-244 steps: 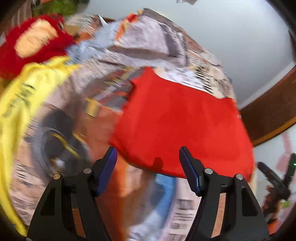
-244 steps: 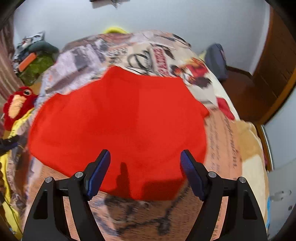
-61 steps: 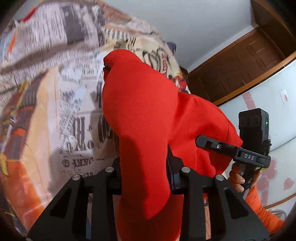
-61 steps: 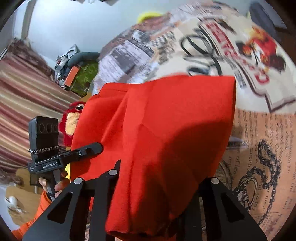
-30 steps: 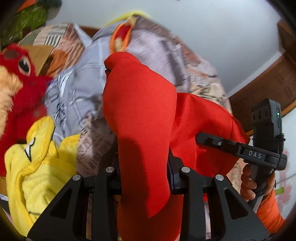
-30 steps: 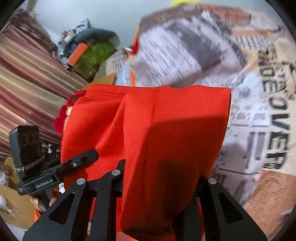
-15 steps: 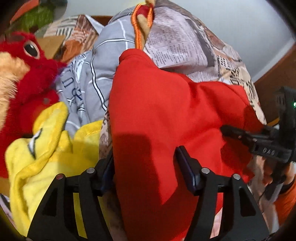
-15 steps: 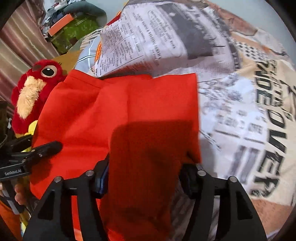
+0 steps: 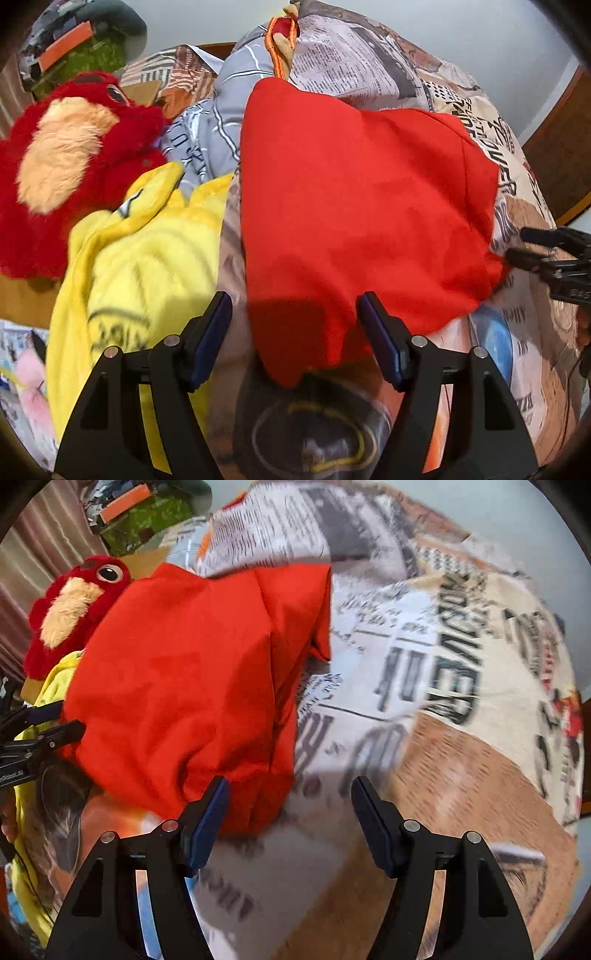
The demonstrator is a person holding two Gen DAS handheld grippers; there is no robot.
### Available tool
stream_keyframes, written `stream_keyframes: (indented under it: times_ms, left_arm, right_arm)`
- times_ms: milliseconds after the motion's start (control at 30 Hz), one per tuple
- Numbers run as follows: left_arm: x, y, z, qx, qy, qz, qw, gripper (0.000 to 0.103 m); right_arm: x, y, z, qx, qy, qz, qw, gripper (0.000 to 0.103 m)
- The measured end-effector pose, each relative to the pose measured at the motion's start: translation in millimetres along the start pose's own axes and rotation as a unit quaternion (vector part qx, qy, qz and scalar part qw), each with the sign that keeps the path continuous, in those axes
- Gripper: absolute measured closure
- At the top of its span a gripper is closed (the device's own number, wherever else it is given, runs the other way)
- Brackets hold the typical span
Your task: Fold large clothes
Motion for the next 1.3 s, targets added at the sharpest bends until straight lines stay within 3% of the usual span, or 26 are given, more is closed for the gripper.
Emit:
stream_keyframes:
  times_ms: [167,400,567,667,867,967,1067,1167,1200,1233,1300]
  left_arm:
    - [-46,-12,-8,-0.004,-0.034,0.001,0.9994,0.033]
    - [-162,-48,-13,0.012,-0.151,-0.006,0.9884,0.033]
    - [-252,-80,-28,0.035,-0.253,-0.022,0.9667,0.033]
    - [-303,-100,-47,0.05,-0.319,-0.022,0.9462,0.033]
    - [-362,-133,-90,0.068,-0.409,-0.022,0.9096,0.033]
    - [-378,-148,-112,0.074,-0.441,-0.019,0.8943,0.033]
    - [-388,-158,-128,0.081,-0.46,-0.009,0.884,0.033]
    - [-391,-163,-139,0.084,-0.473,0.006,0.8772,0.031]
    - [-390,-164,-142,0.083,-0.473,0.011,0.8769,0.024]
    - [-390,-164,-144,0.08,-0.474,0.014,0.8767,0.015]
    - [-388,-163,-147,0.073,-0.479,0.018,0.8745,0.011]
  right_arm:
    - [-52,6,-13,0.012,-0.047,0.013,0.999,0.038]
    - [-148,39,-10,0.014,-0.163,0.037,0.986,0.038]
    - [-230,56,-21,0.012,-0.277,0.055,0.959,0.038]
    - [-276,67,-40,0.012,-0.343,0.07,0.937,0.038]
    - [-324,83,-78,0.005,-0.434,0.066,0.899,0.038]
    - [-337,89,-95,0.002,-0.458,0.07,0.886,0.038]
    - [-342,91,-106,0.008,-0.469,0.075,0.88,0.038]
    - [-341,90,-112,0.017,-0.482,0.052,0.875,0.038]
    - [-341,90,-114,0.021,-0.484,0.044,0.874,0.036]
    - [-339,90,-114,0.024,-0.485,0.035,0.873,0.028]
    - [-338,91,-115,0.03,-0.487,0.02,0.873,0.02]
Point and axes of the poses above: each gripper's, at about its wrist camera, not at the fingertips, and x roughly the way its jaws point, y to its left, z to its top, the point moved 2 cm from there along x, roughly the way its jaws point, and after that the axes turned 2 degrees about -z, right-handed, at the moved point
